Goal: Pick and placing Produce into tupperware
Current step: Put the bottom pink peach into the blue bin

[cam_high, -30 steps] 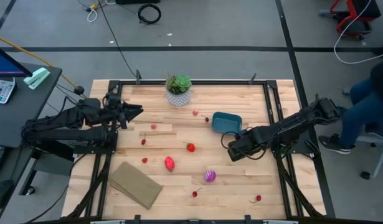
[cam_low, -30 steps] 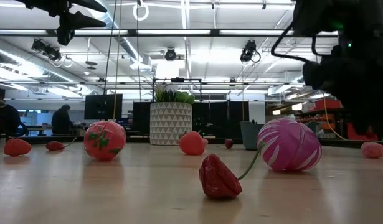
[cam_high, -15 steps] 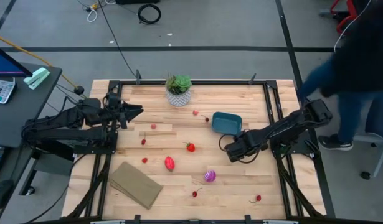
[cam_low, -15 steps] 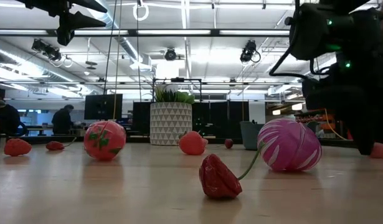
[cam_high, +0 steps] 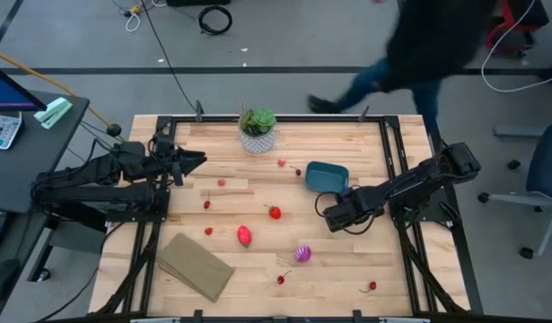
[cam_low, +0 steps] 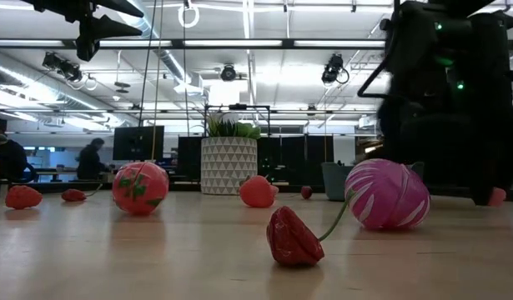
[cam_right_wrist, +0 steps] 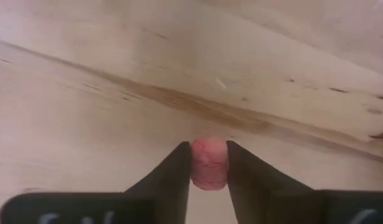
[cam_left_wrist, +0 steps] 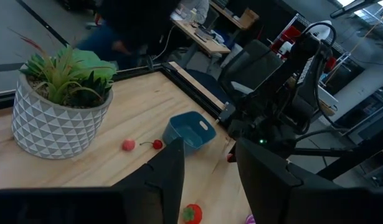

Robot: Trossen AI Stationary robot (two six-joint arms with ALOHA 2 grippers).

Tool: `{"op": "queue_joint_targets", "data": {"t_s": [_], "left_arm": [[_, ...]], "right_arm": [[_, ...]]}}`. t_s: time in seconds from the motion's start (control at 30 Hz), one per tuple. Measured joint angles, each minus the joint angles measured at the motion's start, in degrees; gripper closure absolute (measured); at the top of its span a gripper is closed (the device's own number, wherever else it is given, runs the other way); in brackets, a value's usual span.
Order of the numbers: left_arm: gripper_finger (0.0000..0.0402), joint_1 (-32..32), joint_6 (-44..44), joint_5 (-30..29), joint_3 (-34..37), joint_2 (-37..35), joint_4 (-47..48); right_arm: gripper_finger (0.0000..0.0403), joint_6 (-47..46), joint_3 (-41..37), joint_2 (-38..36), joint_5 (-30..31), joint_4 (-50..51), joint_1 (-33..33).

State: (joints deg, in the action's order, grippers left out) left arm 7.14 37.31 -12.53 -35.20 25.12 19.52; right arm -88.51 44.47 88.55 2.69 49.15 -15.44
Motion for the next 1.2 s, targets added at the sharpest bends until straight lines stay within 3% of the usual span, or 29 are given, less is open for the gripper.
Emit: {"op": "queue_joint_targets", "data": {"t_s": [0.17,0.33,0.47,0.53,0.73,0.9,1.2], "left_arm": [[0.0257,0.0,0.3,0.0,0.0,0.0,0.0],[0.0258,0.0,2.6,0.0,0.0,0.0,-0.8],[0.0252,0.0,2.5,0.0,0.0,0.0,-3.1],[0.0252,0.0,2.5,0.0,0.0,0.0,-3.7],[0.0259,0.0,2.5,0.0,0.0,0.0,-3.9],[0.0255,0.0,2.5,0.0,0.0,0.0,-3.7],[0.0258,0.0,0.4,0.0,0.0,0.0,-3.1]], "right_arm": [[0.0334,0.0,2.0,-3.3,0.8,-0.1,0.0],[0.032,3.1,6.3,-7.8,9.9,-1.2,1.4],[0.0307,11.0,10.5,-9.5,18.7,-1.3,7.3],[0.0306,17.2,12.6,-9.5,20.1,-1.5,12.2],[0.0304,31.4,14.4,-6.0,10.1,-1.6,25.7],[0.0299,38.7,14.1,-2.3,0.9,-1.6,28.1],[0.0289,45.5,14.1,-1.5,4.9,-2.6,27.9]]}}
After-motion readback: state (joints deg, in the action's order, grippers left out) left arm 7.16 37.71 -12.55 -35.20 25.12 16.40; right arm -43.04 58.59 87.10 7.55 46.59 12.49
